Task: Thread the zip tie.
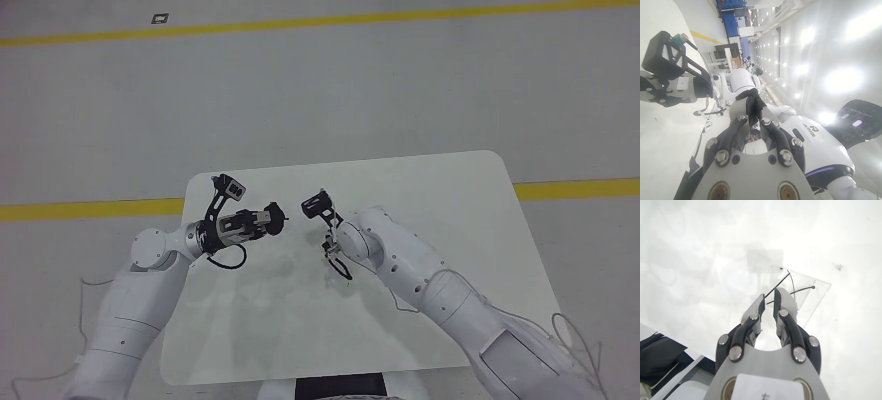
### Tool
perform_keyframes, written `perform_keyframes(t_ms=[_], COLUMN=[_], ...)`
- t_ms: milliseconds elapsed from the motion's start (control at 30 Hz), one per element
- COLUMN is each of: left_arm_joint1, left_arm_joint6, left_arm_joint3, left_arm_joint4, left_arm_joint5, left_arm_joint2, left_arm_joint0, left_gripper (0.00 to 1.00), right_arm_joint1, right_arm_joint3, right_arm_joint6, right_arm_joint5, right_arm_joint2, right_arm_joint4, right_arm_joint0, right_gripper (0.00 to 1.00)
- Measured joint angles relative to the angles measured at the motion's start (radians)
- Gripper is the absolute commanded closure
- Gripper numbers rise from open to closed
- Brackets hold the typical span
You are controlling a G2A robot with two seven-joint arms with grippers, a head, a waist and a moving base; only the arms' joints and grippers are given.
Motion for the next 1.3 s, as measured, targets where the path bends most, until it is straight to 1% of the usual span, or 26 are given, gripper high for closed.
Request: perform_keyframes(t_ms=[67, 133, 233, 333, 400, 567, 800, 1133, 1233, 1300], left_arm_joint1=[0.000, 0.000, 0.000, 0.000, 0.000, 0.000, 0.000, 0.000, 0.000, 0.000], left_arm_joint6=[0.000, 0.000, 0.000, 0.000, 0.000, 0.000, 0.000, 0.000, 0.000, 0.000], left_arm_joint3=[0.000, 0.000, 0.000, 0.000, 0.000, 0.000, 0.000, 0.000, 0.000, 0.000], left_arm_joint4=[0.000, 0.000, 0.000, 0.000, 0.000, 0.000, 0.000, 0.000, 0.000, 0.000], left_arm_joint5=[0.000, 0.000, 0.000, 0.000, 0.000, 0.000, 0.000, 0.000, 0.000, 0.000], left_arm_joint2=[0.000, 0.000, 0.000, 0.000, 0.000, 0.000, 0.000, 0.000, 0.000, 0.000], left_arm_joint0=[0.000, 0.000, 0.000, 0.000, 0.000, 0.000, 0.000, 0.000, 0.000, 0.000], left_gripper=[1.00, 1.00, 1.00, 1.00, 1.00, 1.00, 1.00, 1.00, 1.00, 1.00], right_arm_joint1=[-0.003, -0.006, -0.007, -0.009, -0.011, -0.021, -0.044, -0.073, -0.081, -0.086], right_arm_joint3=[0.009, 0.018, 0.028, 0.033, 0.039, 0.066, 0.120, 0.191, 0.210, 0.223], right_arm_joint6=[0.002, -0.001, -0.003, -0.002, -0.003, -0.005, -0.011, -0.018, -0.021, -0.022], right_arm_joint5=[0.006, 0.017, 0.022, 0.022, 0.020, 0.016, 0.017, 0.022, 0.021, 0.019], right_arm_joint2=[-0.004, -0.008, -0.017, -0.022, -0.022, -0.031, -0.051, -0.069, -0.070, -0.071], right_arm_joint4=[-0.008, -0.024, -0.066, -0.097, -0.104, -0.115, -0.119, -0.122, -0.120, -0.119], right_arm_joint0=[0.004, 0.008, 0.010, 0.010, 0.010, 0.021, 0.046, 0.072, 0.077, 0.081], right_gripper=[0.84, 0.76, 0.71, 0.71, 0.73, 0.74, 0.76, 0.75, 0.77, 0.81])
